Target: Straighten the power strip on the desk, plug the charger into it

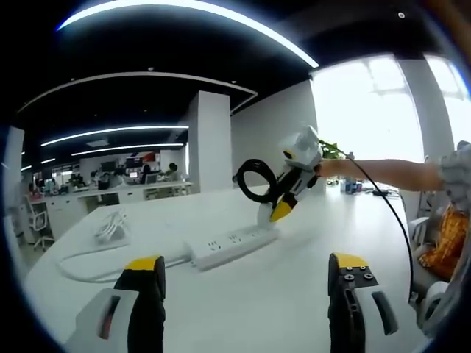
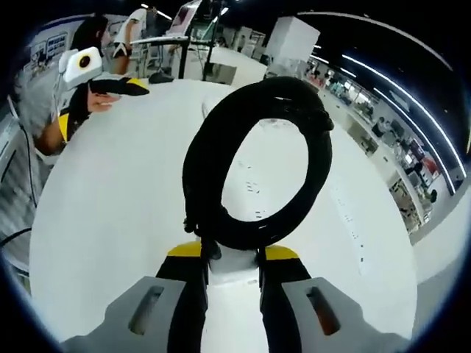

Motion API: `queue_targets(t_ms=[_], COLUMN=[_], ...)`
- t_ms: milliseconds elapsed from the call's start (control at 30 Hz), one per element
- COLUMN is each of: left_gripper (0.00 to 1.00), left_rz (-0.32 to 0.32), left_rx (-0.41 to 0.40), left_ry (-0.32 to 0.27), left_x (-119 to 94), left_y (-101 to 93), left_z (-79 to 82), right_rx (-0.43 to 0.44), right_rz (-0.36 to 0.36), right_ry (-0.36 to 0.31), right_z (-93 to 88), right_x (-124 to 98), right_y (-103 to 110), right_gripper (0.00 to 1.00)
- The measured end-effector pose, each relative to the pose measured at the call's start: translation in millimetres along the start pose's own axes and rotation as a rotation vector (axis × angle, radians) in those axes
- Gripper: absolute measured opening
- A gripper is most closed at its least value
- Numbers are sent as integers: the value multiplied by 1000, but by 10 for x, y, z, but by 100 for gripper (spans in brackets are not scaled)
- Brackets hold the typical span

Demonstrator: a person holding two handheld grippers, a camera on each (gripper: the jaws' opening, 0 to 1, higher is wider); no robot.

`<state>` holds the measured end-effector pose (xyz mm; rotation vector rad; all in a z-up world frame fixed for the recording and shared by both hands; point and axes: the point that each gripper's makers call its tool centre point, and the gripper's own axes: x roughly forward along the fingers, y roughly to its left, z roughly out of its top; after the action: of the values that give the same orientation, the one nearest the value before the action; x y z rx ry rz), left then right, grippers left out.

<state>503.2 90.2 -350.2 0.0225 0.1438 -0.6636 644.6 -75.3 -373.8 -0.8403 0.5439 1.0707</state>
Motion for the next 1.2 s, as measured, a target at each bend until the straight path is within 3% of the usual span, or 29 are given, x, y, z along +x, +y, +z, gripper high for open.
queue_targets(t_ms=[133,300,633,1033,1200], left_gripper=[93,93,93,93,93], left_rz=[-1,2,5,-9,2], left_rx=[0,-1,2,3,-4], left_ry=[-1,-1,0,9,14], left_x=[-3,-31,-49,-13,-52], left_y=[-20,-26,-43,-62,-11], left_z=[5,9,14,-2,-29], right_rx=[-19,-45,39,132,106], right_rz=[-3,12,96,248,230], right_ry=[115,186,200,265,317], right_z=[-9,-18,-74,-91,-109], right_x=[19,30,5,52,55], right_y=[3,24,59,110,158], right_gripper=[24,23,23,22,22])
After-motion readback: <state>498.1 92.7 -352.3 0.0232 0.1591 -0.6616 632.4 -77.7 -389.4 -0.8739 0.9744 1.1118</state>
